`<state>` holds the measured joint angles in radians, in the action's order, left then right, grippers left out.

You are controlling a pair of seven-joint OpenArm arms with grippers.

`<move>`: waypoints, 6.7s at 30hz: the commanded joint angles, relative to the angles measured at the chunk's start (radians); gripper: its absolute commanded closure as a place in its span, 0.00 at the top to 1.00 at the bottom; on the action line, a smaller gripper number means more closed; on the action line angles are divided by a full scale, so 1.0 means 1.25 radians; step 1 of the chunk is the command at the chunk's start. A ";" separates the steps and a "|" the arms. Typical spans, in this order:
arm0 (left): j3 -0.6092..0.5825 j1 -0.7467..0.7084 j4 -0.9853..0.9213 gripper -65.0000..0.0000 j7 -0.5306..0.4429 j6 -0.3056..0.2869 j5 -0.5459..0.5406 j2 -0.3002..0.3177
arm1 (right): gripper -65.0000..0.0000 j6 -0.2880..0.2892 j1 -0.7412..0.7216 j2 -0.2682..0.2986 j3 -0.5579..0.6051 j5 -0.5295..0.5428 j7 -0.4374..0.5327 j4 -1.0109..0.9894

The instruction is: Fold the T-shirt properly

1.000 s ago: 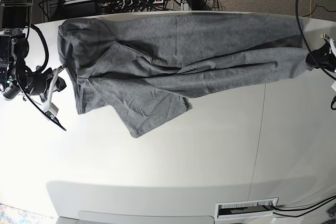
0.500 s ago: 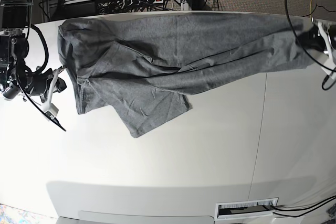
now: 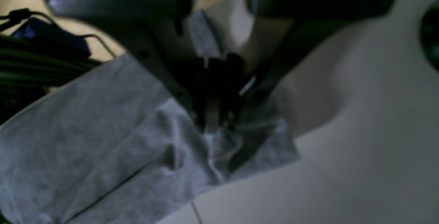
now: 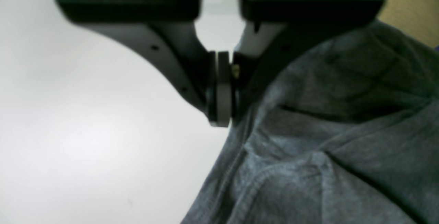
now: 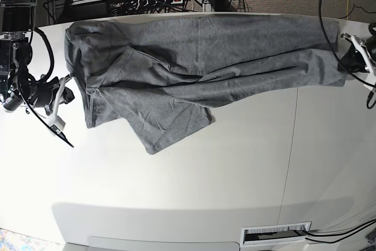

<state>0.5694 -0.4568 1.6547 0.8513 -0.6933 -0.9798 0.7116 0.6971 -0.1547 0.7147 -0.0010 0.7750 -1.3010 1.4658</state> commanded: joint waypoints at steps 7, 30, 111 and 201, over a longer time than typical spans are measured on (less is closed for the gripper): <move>0.007 0.002 -0.020 0.12 -0.018 -0.004 0.007 -0.028 | 0.00 0.001 -0.016 0.022 -0.010 0.007 0.013 0.009; 0.008 0.002 0.168 0.39 -0.091 0.069 0.096 -0.036 | 0.00 0.001 -0.023 -0.011 -0.010 0.004 0.030 0.009; -0.230 -0.018 0.165 0.00 -0.159 -0.004 0.246 -0.121 | 0.00 0.001 -0.297 -0.414 -0.009 -0.494 0.408 -0.497; -0.230 -0.005 0.165 0.00 -0.179 -0.004 0.246 -0.117 | 0.41 0.001 -0.343 -0.416 0.114 -0.503 0.322 -0.386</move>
<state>0.2741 -0.4652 1.8477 0.6521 -0.6930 -0.6548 0.5491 0.6975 -0.5465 0.1860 0.1444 0.1345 -0.9062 0.9710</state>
